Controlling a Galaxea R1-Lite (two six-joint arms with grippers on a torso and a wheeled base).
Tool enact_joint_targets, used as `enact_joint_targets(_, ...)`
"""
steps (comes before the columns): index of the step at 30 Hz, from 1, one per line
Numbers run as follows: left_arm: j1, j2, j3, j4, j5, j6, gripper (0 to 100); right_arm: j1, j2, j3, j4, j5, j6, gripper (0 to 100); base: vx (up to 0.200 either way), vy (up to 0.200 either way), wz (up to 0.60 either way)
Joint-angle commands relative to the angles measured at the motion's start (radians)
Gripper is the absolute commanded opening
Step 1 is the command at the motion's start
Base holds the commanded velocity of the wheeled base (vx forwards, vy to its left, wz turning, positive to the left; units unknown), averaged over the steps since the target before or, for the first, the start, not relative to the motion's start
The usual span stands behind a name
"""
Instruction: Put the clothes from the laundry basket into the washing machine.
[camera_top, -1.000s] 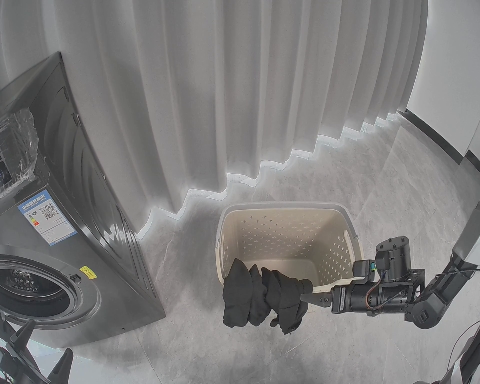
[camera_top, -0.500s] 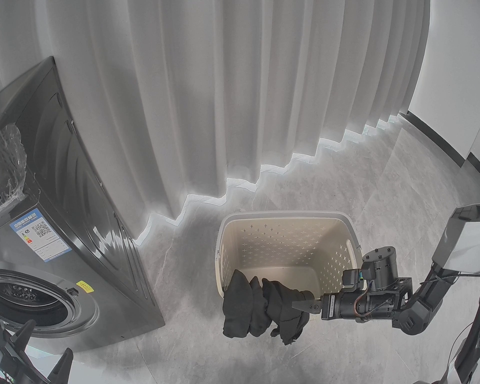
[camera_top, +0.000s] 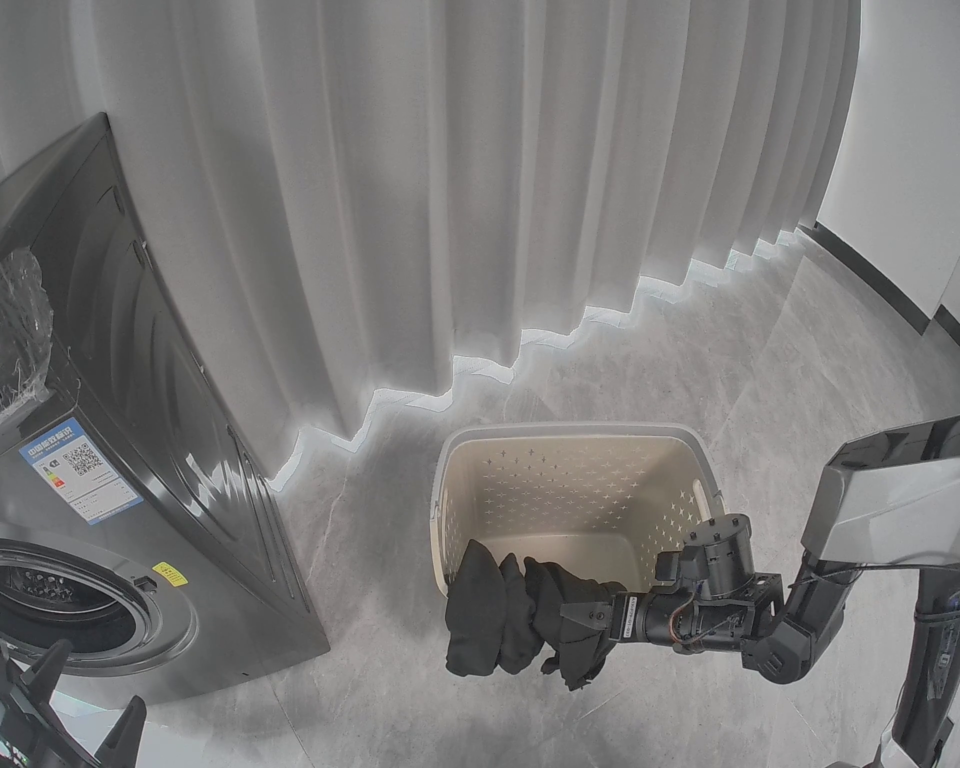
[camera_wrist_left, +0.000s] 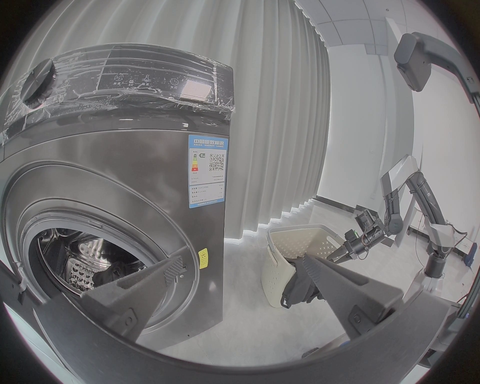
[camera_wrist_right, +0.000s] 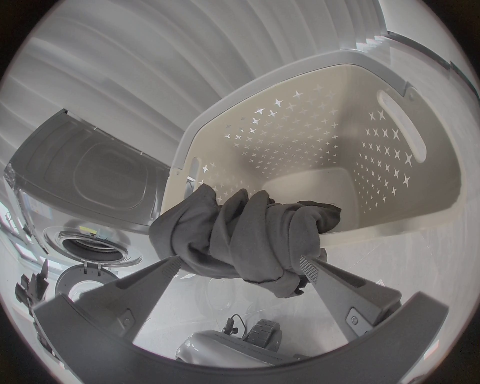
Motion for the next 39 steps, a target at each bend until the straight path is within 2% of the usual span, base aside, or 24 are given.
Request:
enact_joint_targets(1, 0.0, 0.002, 0.018, 0.0, 0.0, -0.003, 100, 0.006, 0.037, -0.027, 0.0, -0.015, 0.009, 100, 0.0, 0.0, 0.0)
enact_joint_targets(7, 0.0, 0.002, 0.018, 0.0, 0.0, -0.003, 100, 0.006, 0.07, -0.055, -0.001, -0.017, 0.015, 100, 0.0, 0.0, 0.0)
enact_joint_targets(14, 0.0, 0.002, 0.018, 0.0, 0.0, -0.003, 100, 0.006, 0.101, -0.095, -0.001, -0.02, 0.058, 100, 0.0, 0.0, 0.0)
enact_joint_targets(22, 0.0, 0.002, 0.018, 0.0, 0.0, -0.003, 100, 0.002, 0.107, -0.101, -0.001, -0.018, 0.06, 100, 0.0, 0.0, 0.0)
enact_joint_targets(24, 0.0, 0.002, 0.018, 0.0, 0.0, -0.003, 100, 0.0, 0.107, -0.101, -0.001, -0.02, 0.075, 100, 0.0, 0.0, 0.0)
enact_joint_targets(25, 0.0, 0.002, 0.018, 0.0, 0.0, -0.003, 100, 0.0, 0.106, -0.101, -0.001, -0.02, 0.083, 0, 0.0, 0.0, 0.0)
enact_joint_targets(39, 0.0, 0.002, 0.018, 0.0, 0.0, -0.003, 100, -0.005, 0.106, -0.09, -0.001, -0.02, 0.092, 0, 0.0, 0.0, 0.0)
